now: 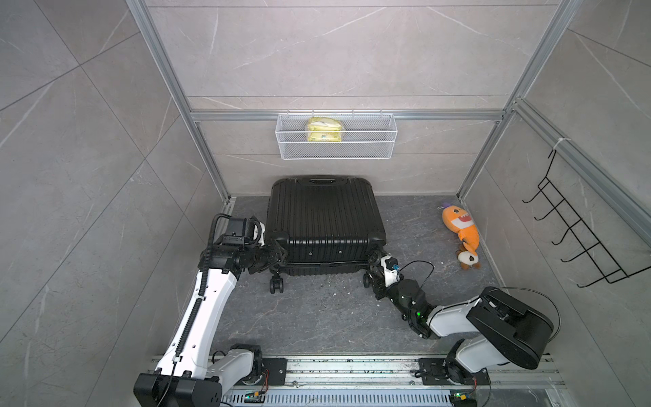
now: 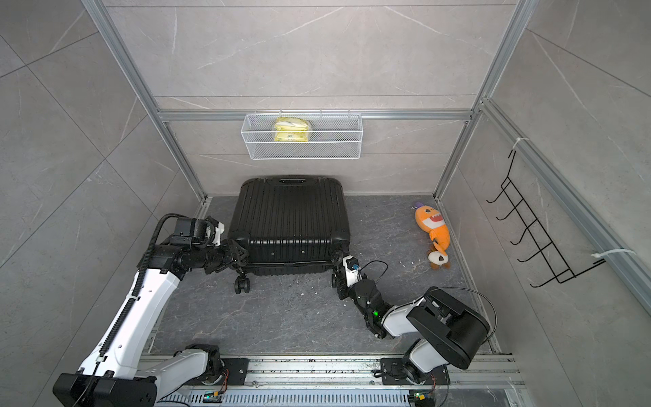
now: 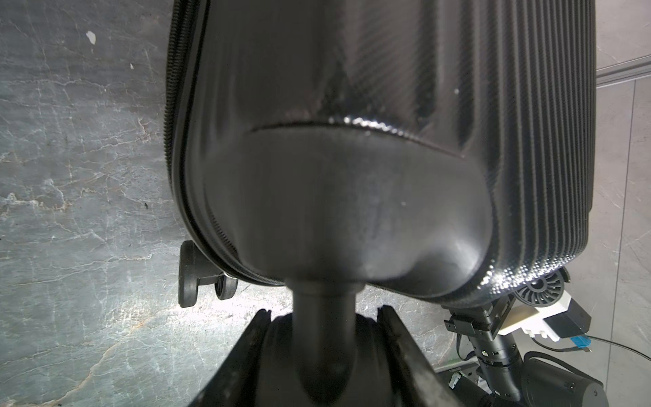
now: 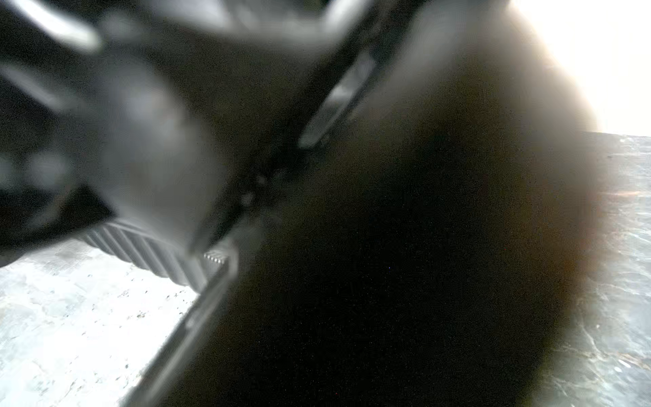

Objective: Close the suitcase zippers
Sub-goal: Zip the zipper on the suitcase.

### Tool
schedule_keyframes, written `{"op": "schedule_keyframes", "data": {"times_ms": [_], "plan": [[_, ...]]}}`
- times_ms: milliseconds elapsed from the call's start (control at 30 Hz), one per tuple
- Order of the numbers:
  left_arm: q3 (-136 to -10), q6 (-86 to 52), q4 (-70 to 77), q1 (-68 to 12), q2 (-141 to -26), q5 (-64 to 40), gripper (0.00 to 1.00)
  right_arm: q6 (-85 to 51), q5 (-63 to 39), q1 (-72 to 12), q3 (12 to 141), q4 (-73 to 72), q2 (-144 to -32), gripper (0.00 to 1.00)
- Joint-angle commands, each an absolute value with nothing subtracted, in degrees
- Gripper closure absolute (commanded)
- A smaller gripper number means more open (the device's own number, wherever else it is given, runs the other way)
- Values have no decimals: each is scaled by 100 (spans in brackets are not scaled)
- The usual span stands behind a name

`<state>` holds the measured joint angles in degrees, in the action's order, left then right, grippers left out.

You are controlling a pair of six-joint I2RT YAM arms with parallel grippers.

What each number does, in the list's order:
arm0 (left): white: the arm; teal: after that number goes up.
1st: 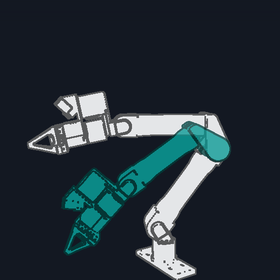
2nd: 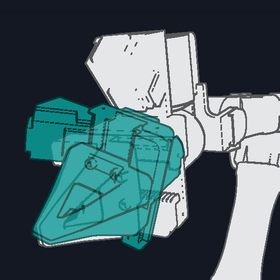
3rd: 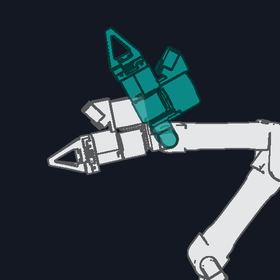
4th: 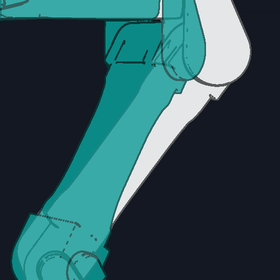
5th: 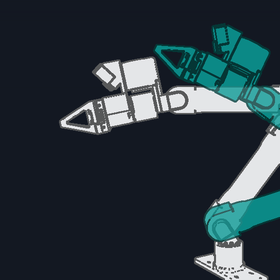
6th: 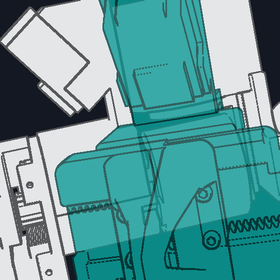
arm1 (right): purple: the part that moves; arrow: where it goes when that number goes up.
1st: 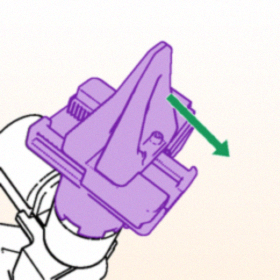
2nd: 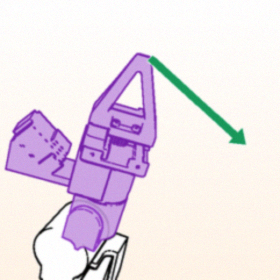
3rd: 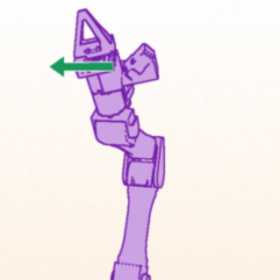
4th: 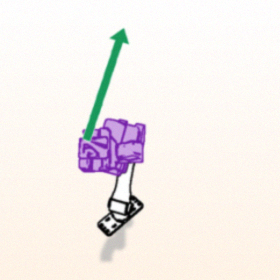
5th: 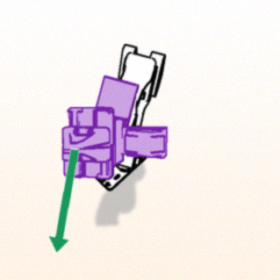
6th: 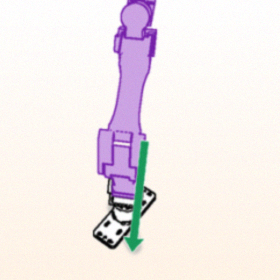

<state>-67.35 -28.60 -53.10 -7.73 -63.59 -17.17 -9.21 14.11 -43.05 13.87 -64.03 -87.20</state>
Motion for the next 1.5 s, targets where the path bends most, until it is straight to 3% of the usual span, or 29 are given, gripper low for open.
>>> {"op": "schedule_keyframes", "data": {"times_ms": [0,600,1000,1100,1367,1467], "plan": [[-6974,-2804,-4542,-783,-5970,-2363,93,-893,1567,-4320,1584,-6359,-8953,57],[-7005,-2729,-4573,-782,-5959,-2633,94,-696,1990,-4316,1956,-6977,-9770,62],[-6997,-2672,-4536,-782,-5986,-3038,98,-942,1895,-4290,2247,-7192,-10189,57],[-6982,-2654,-4526,-782,-6003,-3127,98,-1017,1767,-4263,2315,-7277,-10277,65],[-7037,-2559,-4623,-782,-5991,-3098,98,-1108,1751,-4127,2158,-7492,-10293,100],[-7113,-2475,-4747,-783,-5992,-2937,98,-1099,1972,-4096,1982,-7586,-10166,100]]}}
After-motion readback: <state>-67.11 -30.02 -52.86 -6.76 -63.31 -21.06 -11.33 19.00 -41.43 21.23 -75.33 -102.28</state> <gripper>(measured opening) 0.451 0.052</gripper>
